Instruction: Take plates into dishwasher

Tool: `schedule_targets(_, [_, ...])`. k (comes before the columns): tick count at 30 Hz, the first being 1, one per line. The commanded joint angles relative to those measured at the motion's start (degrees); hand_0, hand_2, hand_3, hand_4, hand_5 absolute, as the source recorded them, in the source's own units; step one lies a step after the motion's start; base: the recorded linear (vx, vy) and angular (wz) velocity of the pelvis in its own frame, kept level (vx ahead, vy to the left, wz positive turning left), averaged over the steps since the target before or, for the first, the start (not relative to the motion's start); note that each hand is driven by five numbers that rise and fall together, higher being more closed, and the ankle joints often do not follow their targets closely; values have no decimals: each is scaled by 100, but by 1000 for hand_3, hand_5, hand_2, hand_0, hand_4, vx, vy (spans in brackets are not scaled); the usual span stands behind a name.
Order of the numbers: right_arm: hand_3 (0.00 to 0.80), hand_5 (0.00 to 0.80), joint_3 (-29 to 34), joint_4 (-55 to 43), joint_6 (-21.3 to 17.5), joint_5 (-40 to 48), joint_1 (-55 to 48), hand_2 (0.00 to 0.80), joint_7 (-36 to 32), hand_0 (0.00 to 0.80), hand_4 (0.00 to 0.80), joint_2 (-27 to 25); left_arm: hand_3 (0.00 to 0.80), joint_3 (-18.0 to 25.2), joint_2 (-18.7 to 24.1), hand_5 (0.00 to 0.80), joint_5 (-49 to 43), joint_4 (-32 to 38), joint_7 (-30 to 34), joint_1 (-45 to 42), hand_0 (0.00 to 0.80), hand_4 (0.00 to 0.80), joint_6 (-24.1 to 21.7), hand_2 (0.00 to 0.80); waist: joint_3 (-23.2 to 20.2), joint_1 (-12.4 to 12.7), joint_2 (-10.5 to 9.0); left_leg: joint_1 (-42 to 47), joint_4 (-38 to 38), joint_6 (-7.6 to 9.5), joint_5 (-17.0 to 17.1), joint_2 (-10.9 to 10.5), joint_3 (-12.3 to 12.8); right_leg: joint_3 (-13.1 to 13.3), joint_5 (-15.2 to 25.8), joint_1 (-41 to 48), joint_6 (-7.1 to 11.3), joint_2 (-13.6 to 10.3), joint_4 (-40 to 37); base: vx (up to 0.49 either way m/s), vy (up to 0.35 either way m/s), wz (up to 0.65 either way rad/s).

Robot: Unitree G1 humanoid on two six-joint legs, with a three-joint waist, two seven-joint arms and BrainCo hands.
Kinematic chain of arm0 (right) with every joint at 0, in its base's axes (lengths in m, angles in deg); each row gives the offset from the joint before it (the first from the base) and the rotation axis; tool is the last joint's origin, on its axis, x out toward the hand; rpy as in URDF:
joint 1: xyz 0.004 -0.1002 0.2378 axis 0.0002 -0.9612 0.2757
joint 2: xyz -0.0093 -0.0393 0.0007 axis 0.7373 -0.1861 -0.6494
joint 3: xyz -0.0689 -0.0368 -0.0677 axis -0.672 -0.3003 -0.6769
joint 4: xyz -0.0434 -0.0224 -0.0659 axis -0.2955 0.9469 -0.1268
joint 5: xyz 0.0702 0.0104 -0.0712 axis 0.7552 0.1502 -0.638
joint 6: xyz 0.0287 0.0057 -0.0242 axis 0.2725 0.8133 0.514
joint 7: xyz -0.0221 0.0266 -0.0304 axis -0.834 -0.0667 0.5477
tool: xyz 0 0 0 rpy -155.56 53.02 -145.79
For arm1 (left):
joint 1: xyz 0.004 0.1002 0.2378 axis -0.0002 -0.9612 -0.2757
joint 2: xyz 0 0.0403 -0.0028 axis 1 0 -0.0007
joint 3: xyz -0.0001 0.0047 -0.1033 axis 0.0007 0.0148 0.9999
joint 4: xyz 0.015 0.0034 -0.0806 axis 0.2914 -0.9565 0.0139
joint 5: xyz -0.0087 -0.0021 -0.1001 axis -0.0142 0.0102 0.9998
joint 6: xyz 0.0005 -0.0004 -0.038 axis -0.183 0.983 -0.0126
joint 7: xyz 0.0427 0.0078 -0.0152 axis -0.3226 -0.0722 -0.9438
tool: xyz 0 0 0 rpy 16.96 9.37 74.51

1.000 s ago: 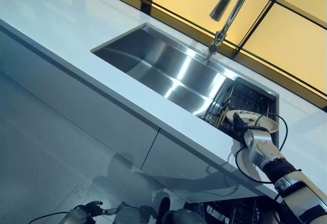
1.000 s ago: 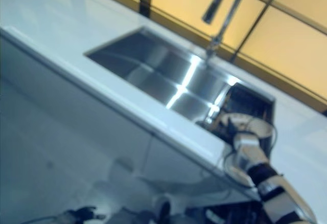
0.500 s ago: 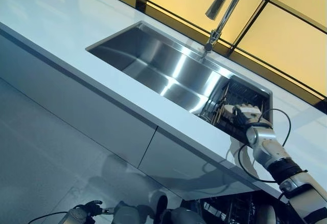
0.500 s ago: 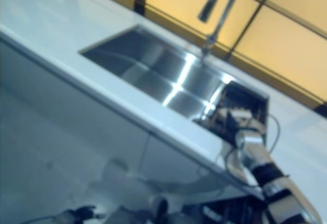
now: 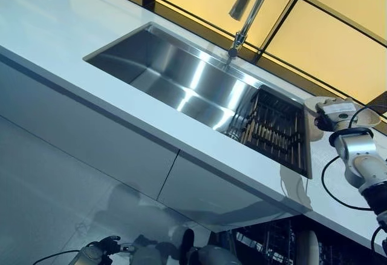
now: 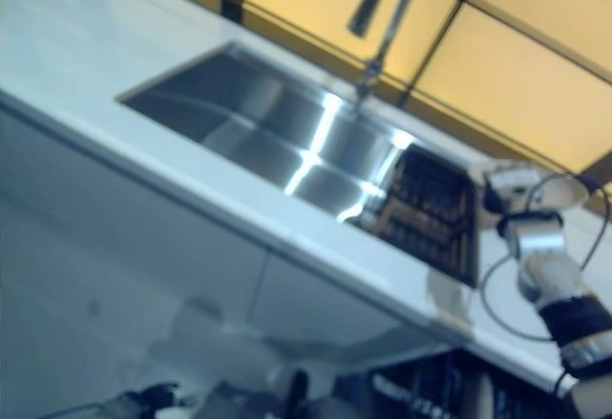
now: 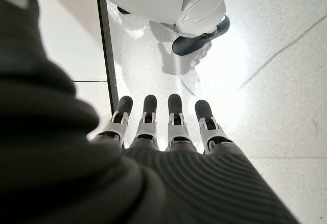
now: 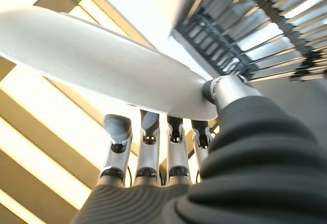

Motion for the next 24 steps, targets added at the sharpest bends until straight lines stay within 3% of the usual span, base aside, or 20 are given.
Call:
schedule_targets(1, [800, 800, 318, -249, 38, -576, 335, 800, 392, 800, 800, -707, 0, -14, -66, 0, 94, 202, -111, -153, 0, 0, -57, 0, -450, -32, 227, 289, -1176, 683, 219, -343, 390, 142, -520, 21, -229, 343, 82, -90, 103, -10])
schedule_targets(6, [800, 800, 474, -427, -41, -772, 495, 800, 934, 800, 800, -1061, 0, -22, -174, 0, 169, 95, -196, -167, 0, 0, -128, 0, -544, -94, 291, 325, -1195, 647, 204, -385, 385, 239, -573, 71, -260, 350, -16, -96, 103, -11])
schedule_targets(11, [800, 800, 890, -634, 40, 391, 401, 800, 1443, 800, 800, -1320, 0, 3, -324, 0, 233, 40, -271, -220, 0, 0, -182, 0, -656, -191, 406, 362, -1234, 594, 228, -439, 363, 378, -564, 46, -287, 359, -112, -107, 120, -13])
schedule_targets(17, [800, 800, 1588, -973, -3, 1891, 146, 800, 2209, 800, 800, -1278, 0, -7, -506, 0, 270, -62, -315, -329, 0, 0, -267, 0, -695, -315, 626, 464, -1415, 510, 360, -473, 383, 443, -431, -65, -314, 320, -149, -103, 136, -15])
schedule_targets(21, [800, 800, 2099, -1413, -300, 3052, 58, 800, 2795, 800, 800, -1104, 0, -52, -595, 0, 266, -193, -303, -365, 0, 0, -309, 0, -712, -393, 735, 540, -1555, 475, 419, -495, 414, 493, -328, -175, -330, 306, -134, -87, 129, -24])
schedule_targets(24, [800, 800, 2457, -1783, -501, 3411, -58, 800, 3035, 800, 800, -931, 0, -58, -675, 0, 240, -269, -279, -429, 0, 0, -365, 0, -695, -417, 820, 627, -1678, 433, 471, -498, 499, 354, -254, -219, -296, 269, -121, -61, 114, -32])
